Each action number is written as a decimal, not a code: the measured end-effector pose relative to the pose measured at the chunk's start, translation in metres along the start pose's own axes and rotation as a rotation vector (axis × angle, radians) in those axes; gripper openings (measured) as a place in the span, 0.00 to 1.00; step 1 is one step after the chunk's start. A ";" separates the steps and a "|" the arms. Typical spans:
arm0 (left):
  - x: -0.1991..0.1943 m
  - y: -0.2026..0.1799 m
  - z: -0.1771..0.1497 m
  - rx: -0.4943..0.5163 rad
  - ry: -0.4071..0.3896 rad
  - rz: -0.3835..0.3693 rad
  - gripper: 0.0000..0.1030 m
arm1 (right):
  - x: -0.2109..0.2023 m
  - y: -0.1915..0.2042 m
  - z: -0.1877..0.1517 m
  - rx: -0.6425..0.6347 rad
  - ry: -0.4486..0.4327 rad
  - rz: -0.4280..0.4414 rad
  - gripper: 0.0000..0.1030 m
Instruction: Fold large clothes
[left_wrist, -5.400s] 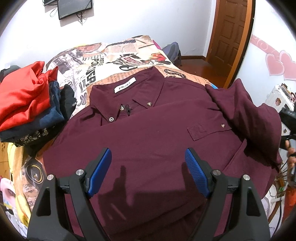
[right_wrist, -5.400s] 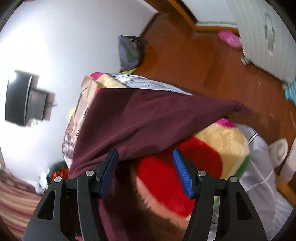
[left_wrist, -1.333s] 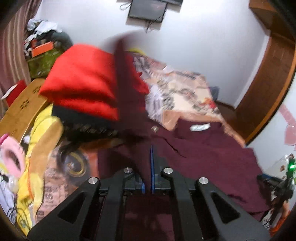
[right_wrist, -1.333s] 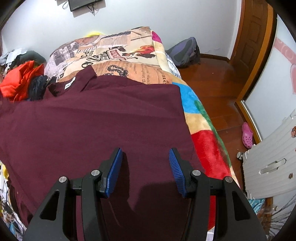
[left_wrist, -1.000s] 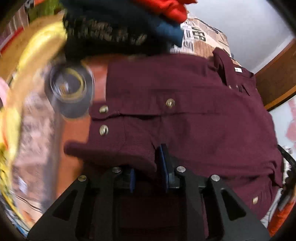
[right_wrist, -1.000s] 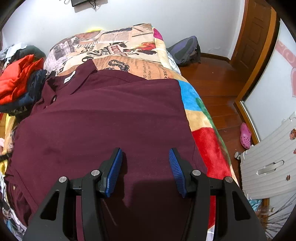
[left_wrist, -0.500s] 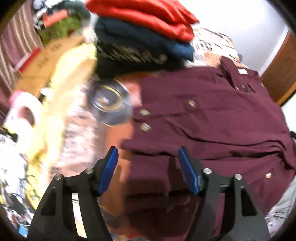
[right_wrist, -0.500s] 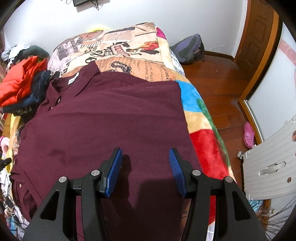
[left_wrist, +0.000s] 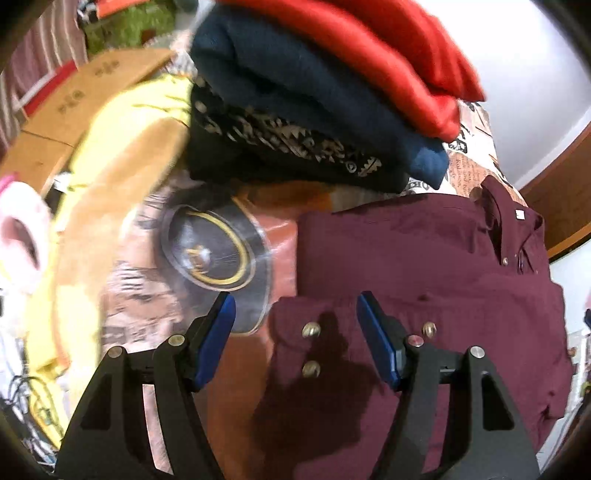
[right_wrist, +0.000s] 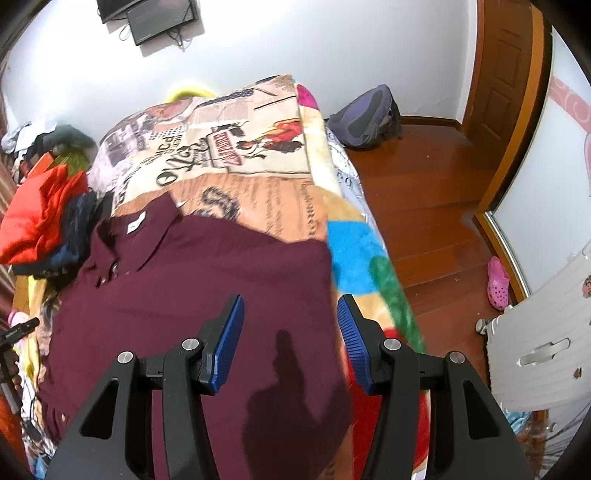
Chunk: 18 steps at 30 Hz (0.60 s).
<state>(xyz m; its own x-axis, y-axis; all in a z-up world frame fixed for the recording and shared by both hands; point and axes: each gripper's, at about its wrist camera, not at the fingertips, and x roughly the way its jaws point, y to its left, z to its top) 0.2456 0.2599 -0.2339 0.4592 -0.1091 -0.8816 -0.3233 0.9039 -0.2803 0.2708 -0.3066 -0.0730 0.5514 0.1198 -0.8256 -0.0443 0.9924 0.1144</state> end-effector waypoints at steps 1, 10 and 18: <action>0.006 0.002 0.002 -0.005 0.016 -0.015 0.65 | 0.006 -0.002 0.003 0.006 0.009 0.002 0.47; 0.077 0.015 0.015 -0.101 0.195 -0.194 0.65 | 0.083 -0.020 0.019 0.048 0.191 0.074 0.47; 0.090 0.010 0.008 -0.165 0.156 -0.289 0.73 | 0.098 -0.025 0.009 0.092 0.194 0.158 0.36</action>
<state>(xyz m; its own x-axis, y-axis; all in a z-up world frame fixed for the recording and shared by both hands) 0.2908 0.2626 -0.3129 0.4235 -0.4232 -0.8010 -0.3335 0.7493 -0.5721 0.3340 -0.3201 -0.1519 0.3728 0.2849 -0.8831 -0.0364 0.9555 0.2928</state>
